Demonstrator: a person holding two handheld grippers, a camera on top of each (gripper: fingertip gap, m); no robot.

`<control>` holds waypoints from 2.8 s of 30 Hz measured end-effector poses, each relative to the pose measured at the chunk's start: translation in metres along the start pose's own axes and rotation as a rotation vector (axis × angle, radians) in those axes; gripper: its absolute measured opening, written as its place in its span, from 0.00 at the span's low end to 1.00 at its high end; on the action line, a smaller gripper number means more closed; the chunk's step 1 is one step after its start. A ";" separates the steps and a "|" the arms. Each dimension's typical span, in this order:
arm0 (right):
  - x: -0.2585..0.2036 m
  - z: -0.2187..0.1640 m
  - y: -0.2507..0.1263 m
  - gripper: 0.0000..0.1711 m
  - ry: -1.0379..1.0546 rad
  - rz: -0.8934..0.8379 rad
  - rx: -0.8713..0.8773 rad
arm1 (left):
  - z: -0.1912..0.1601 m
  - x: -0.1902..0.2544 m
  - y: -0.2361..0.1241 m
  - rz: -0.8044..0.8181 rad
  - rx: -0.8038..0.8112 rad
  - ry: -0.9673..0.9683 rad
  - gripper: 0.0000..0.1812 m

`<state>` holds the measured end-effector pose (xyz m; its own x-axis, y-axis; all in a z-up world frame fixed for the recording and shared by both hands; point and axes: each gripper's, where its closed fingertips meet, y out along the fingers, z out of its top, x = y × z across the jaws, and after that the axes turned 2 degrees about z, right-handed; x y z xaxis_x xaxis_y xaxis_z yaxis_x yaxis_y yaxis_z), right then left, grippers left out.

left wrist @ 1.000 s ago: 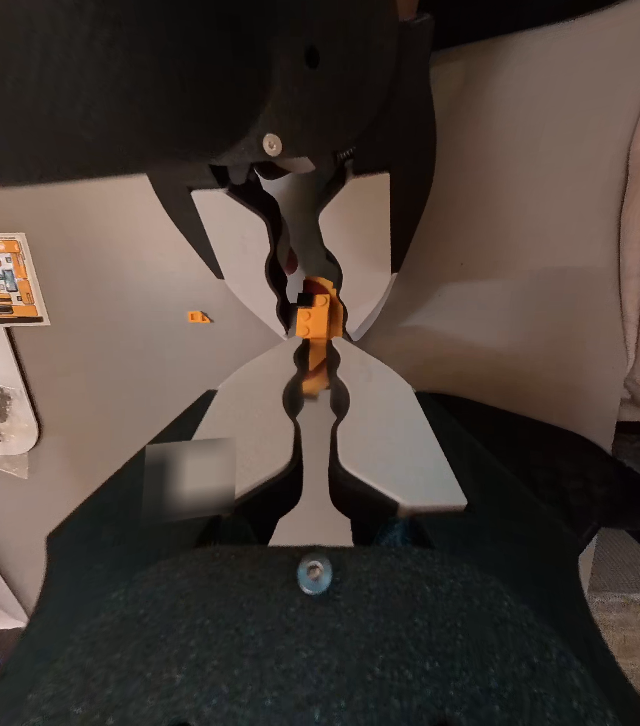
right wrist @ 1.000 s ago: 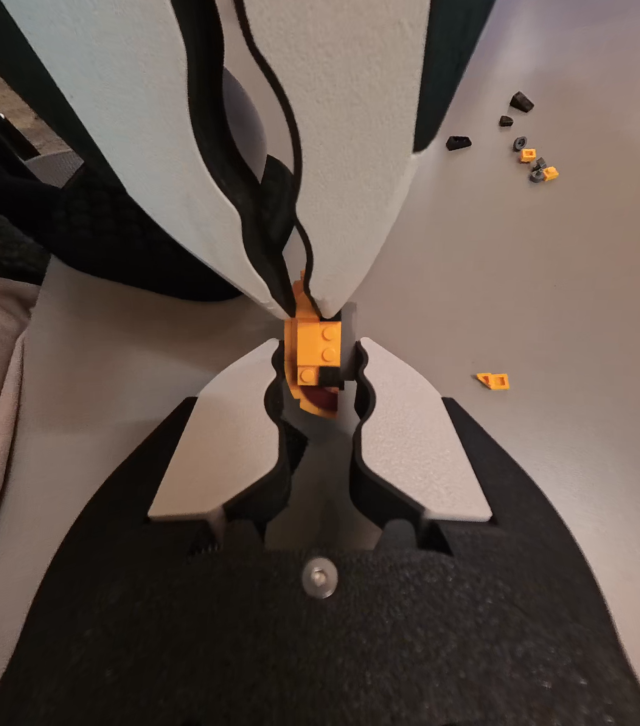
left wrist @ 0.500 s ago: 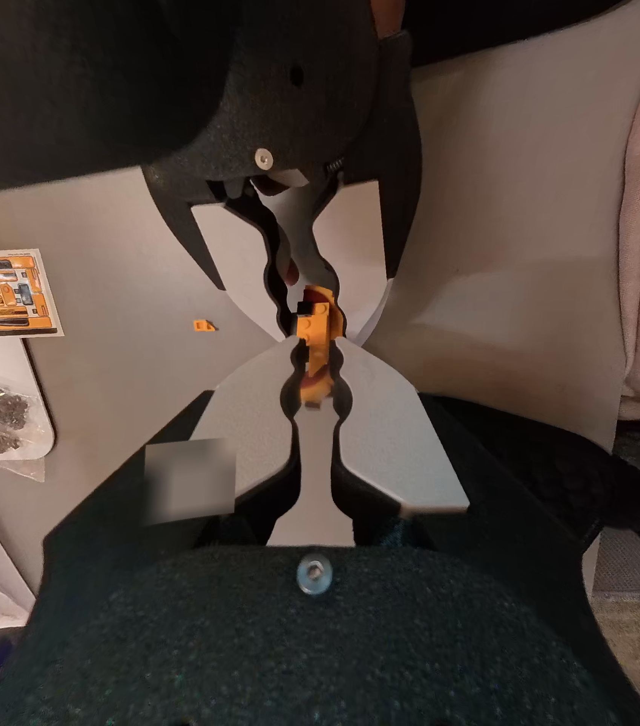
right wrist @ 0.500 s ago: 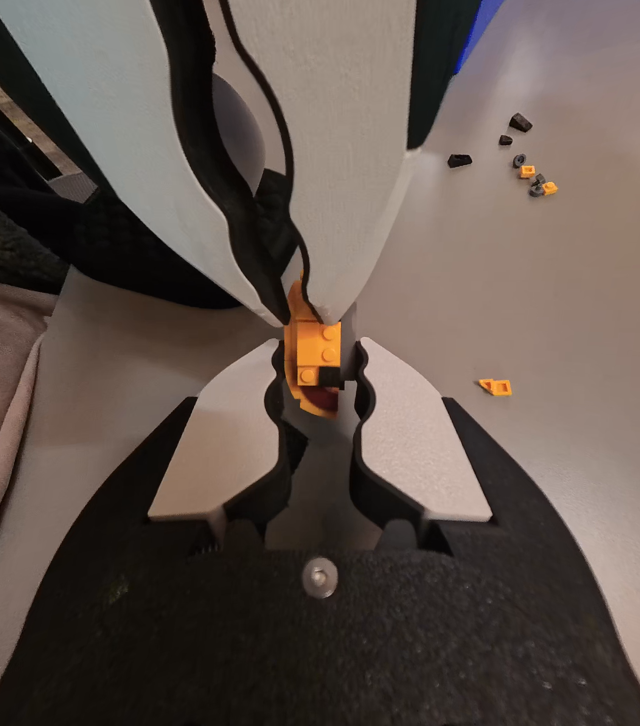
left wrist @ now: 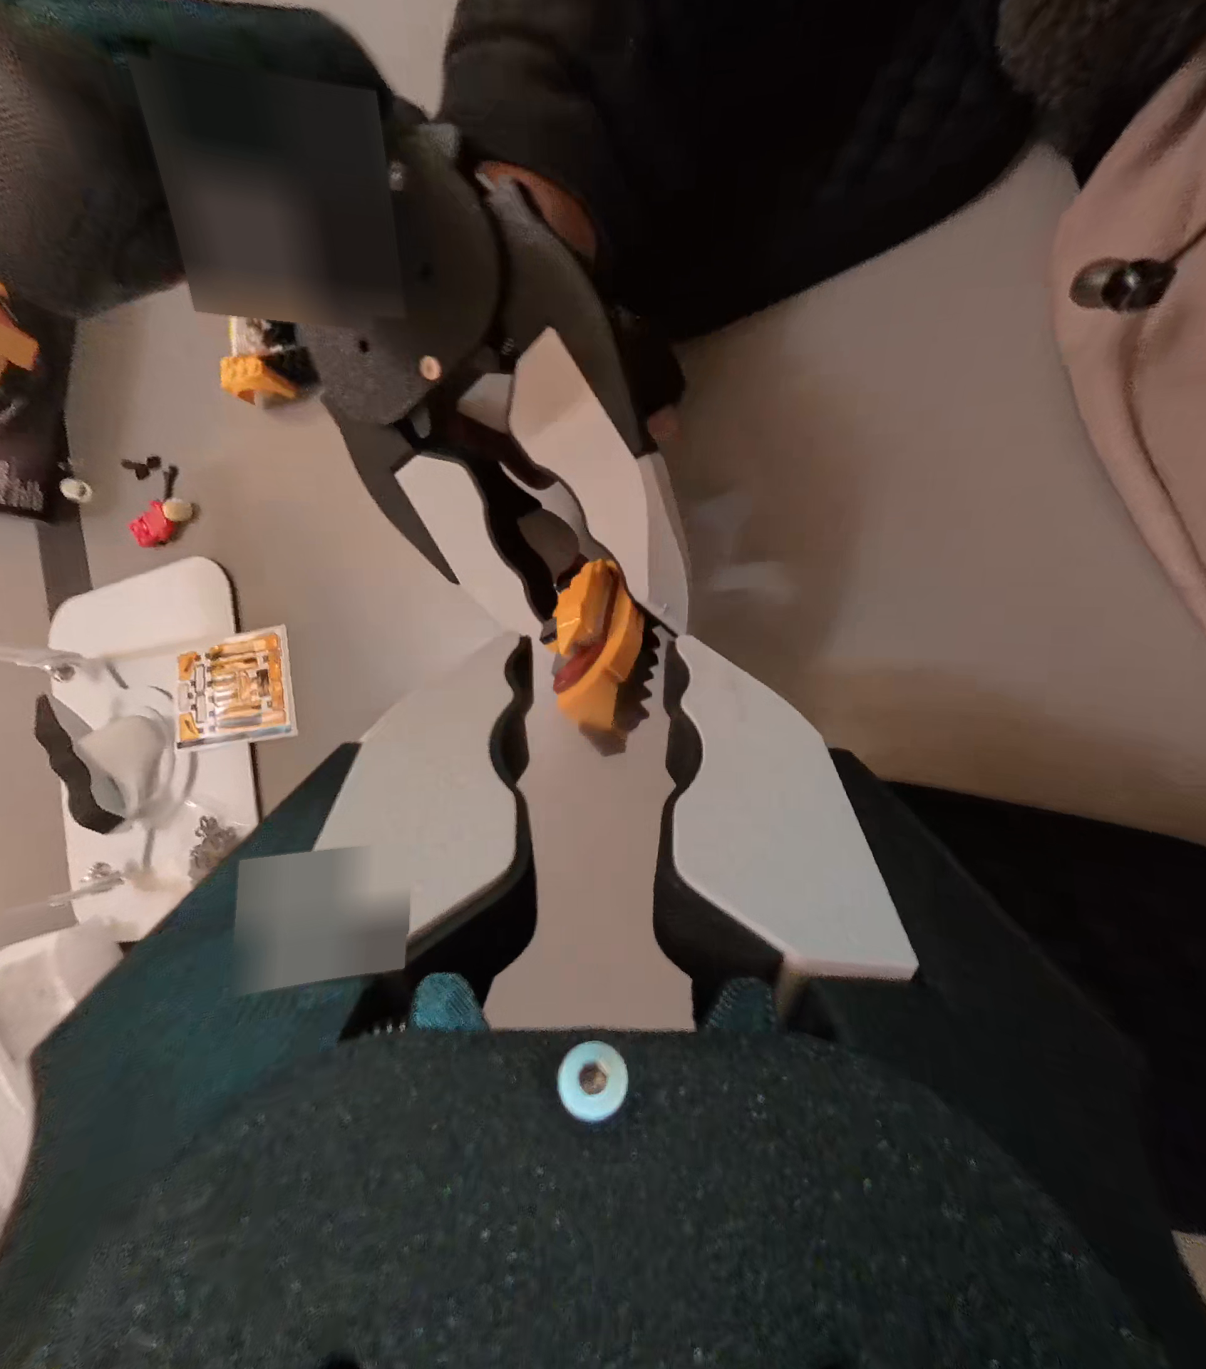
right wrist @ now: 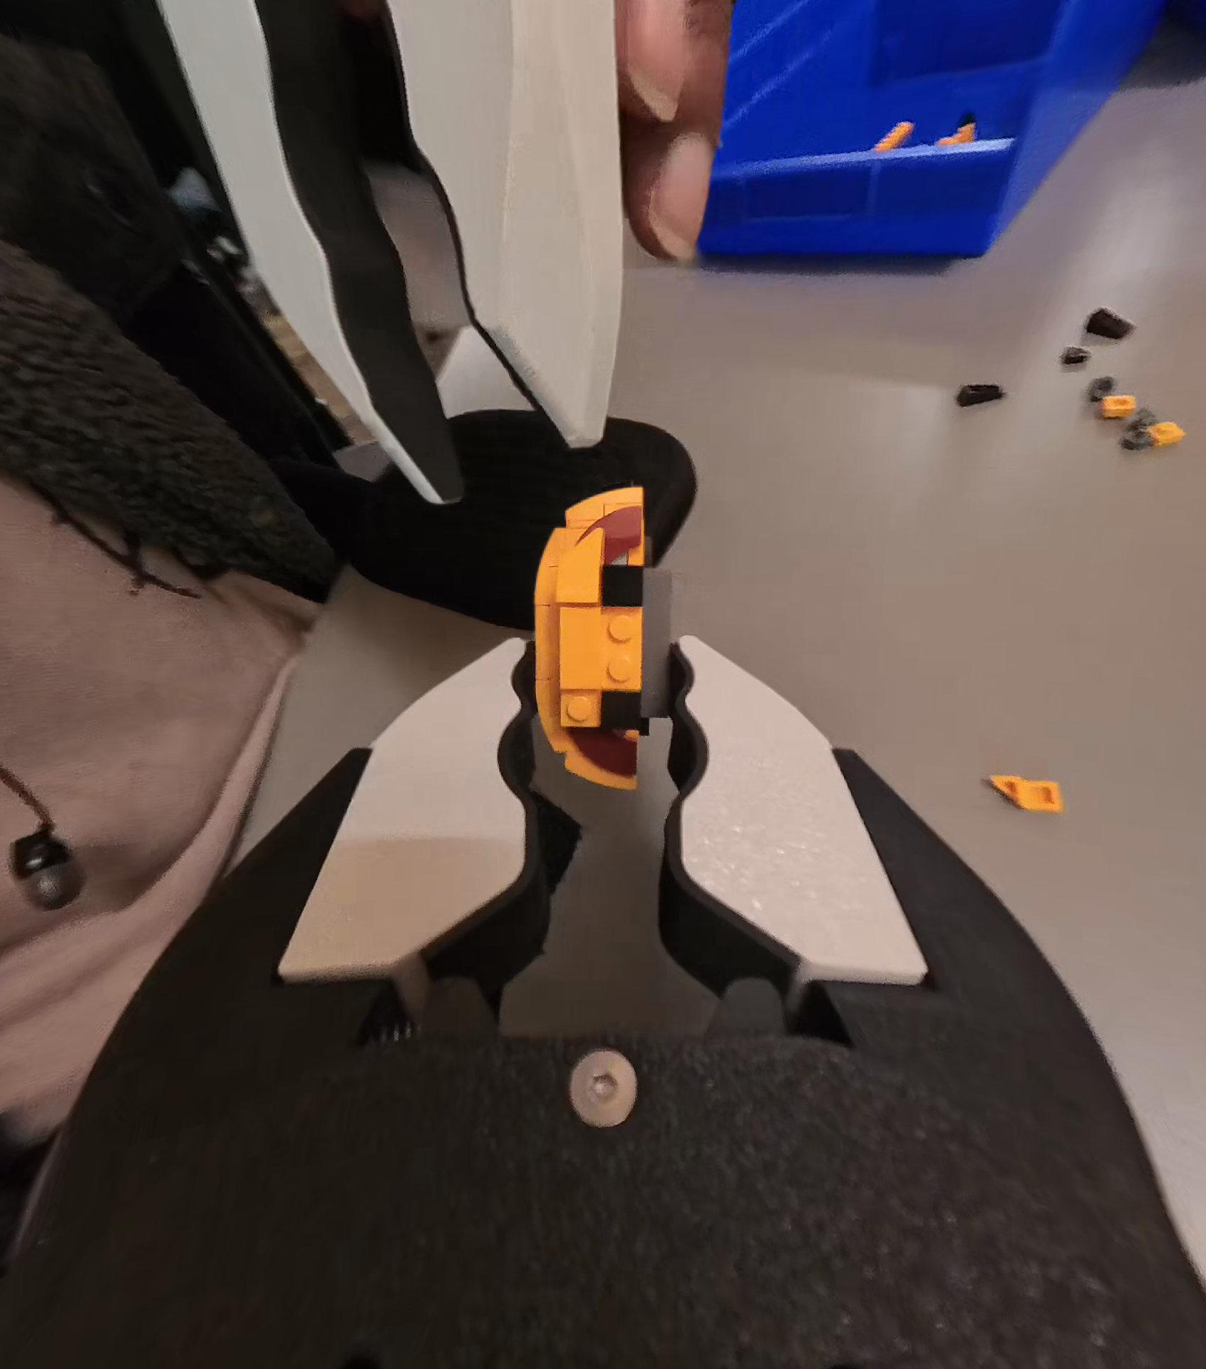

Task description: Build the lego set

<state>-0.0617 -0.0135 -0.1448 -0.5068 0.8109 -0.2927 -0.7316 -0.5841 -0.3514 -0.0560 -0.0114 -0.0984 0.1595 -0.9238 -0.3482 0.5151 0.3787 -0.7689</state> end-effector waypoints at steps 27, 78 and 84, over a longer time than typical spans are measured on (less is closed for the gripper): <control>-0.036 0.000 0.001 0.19 0.134 0.280 -0.016 | 0.005 0.026 0.015 -0.125 -0.149 0.334 0.16; -0.016 0.007 -0.006 0.19 0.218 0.220 0.069 | 0.008 -0.002 -0.002 0.075 0.051 0.147 0.00; -0.004 0.003 -0.007 0.19 0.191 0.131 0.046 | -0.007 -0.027 -0.012 0.165 0.064 0.019 0.01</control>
<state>-0.0560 -0.0131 -0.1388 -0.5066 0.7037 -0.4982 -0.6875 -0.6784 -0.2592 -0.0727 0.0095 -0.0831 0.2304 -0.8481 -0.4771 0.5361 0.5198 -0.6651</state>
